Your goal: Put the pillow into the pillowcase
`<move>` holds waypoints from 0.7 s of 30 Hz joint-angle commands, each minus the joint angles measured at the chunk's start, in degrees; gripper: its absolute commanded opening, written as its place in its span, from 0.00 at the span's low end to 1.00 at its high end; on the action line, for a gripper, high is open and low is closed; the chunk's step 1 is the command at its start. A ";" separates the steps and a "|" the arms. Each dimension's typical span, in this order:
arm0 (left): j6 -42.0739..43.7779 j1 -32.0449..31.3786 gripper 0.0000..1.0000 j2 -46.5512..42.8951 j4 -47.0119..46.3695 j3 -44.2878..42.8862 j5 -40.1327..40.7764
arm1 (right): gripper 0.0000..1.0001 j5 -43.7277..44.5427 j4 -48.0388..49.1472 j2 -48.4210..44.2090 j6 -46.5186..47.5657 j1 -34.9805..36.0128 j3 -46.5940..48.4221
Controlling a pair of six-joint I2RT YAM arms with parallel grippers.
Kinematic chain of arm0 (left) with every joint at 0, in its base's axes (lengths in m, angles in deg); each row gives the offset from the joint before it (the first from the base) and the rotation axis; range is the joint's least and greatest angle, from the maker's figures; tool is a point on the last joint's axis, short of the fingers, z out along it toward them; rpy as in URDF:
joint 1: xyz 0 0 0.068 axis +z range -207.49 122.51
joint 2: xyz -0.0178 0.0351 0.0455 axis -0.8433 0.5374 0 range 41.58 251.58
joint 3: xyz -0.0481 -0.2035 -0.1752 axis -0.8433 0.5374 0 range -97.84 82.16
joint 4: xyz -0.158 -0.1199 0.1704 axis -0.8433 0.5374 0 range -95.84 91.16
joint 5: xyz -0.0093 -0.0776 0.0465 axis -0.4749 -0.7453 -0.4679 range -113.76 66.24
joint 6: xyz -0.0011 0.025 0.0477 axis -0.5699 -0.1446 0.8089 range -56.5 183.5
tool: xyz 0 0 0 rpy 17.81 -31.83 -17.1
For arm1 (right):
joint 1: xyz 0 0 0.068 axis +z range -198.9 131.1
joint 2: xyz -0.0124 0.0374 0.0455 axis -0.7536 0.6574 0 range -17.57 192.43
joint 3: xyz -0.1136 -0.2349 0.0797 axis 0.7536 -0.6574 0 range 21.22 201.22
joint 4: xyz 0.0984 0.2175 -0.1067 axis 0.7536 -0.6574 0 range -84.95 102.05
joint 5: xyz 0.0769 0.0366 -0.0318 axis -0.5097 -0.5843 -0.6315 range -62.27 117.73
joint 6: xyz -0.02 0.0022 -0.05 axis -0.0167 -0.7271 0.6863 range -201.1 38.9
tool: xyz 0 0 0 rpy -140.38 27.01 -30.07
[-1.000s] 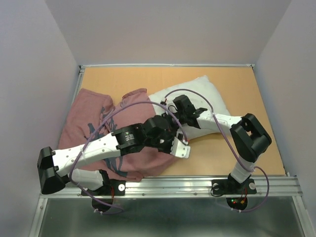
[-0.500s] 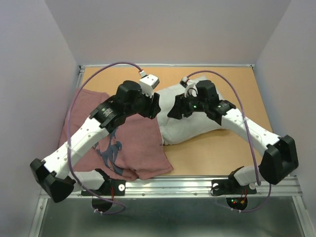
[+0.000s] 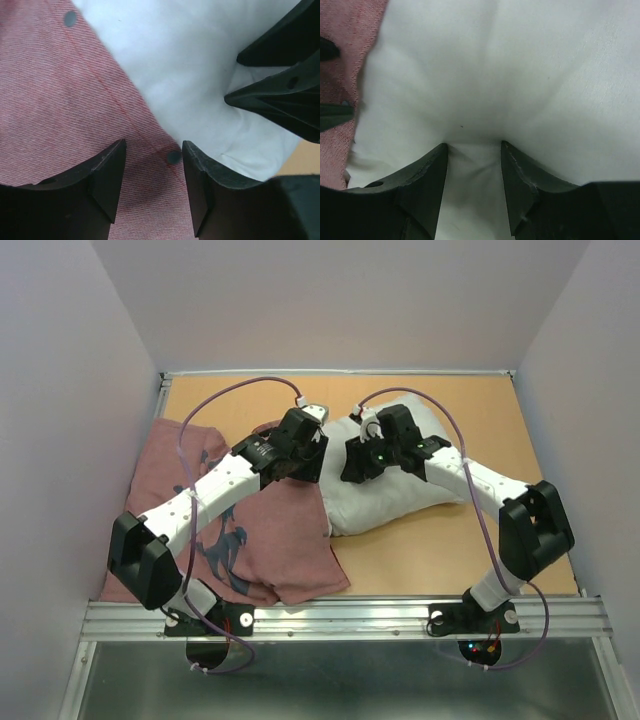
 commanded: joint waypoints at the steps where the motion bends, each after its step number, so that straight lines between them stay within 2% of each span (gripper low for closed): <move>1: 1.03 0.78 0.56 0.03 1.85 0.51 7.40 | 0.50 -6.69 -1.44 1.83 0.90 -0.02 -0.84; 3: 1.47 1.22 0.47 1.08 1.33 0.78 7.23 | 0.47 -7.14 -1.36 2.80 0.90 -0.02 -1.01; 4: 1.91 1.39 0.39 1.70 1.06 0.52 6.09 | 0.47 -8.19 -1.36 2.97 1.16 -0.02 -1.10; 6: 2.70 1.48 0.30 3.63 0.44 -1.67 4.33 | 0.47 -8.90 -1.36 3.15 1.25 -0.02 -1.54; 7: 2.88 1.48 0.19 4.16 0.27 -2.64 1.71 | 0.47 -9.95 -1.36 3.32 1.43 -0.02 -1.80; 8: 3.23 1.48 0.16 5.30 -0.25 -3.78 -0.40 | 0.46 -10.30 -1.36 3.41 1.25 -0.02 -1.89; 9: 3.84 1.31 0.08 5.92 -0.43 -6.31 -3.90 | 0.46 -11.27 -1.27 3.50 1.17 -0.02 -2.24; 11: 4.11 1.05 0.01 7.15 -0.96 -8.96 -8.47 | 0.46 -12.59 -1.18 3.85 0.90 -0.02 -2.33; 14: 4.20 -0.53 0.00 8.91 -2.62 -13.97 -13.24 | 0.44 -13.91 -0.57 4.90 0.03 -0.02 -2.33; 18: 3.93 -3.16 0.00 8.82 -8.94 -16.08 -18.17 | 0.44 -15.14 0.83 5.00 -1.82 -0.02 -2.77; 19: 3.93 -3.35 0.00 9.35 -8.79 -17.31 -17.83 | 0.44 -15.06 1.01 4.73 -2.08 -0.02 -2.95; 20: 3.67 -3.35 0.00 11.27 -4.52 -20.81 -16.61 | 0.44 -14.88 1.02 4.73 -2.35 0.07 -3.12; 21: 3.76 -3.26 0.04 12.24 -1.52 -22.49 -14.68 | 0.44 -14.70 1.10 4.47 -2.35 -0.02 -3.21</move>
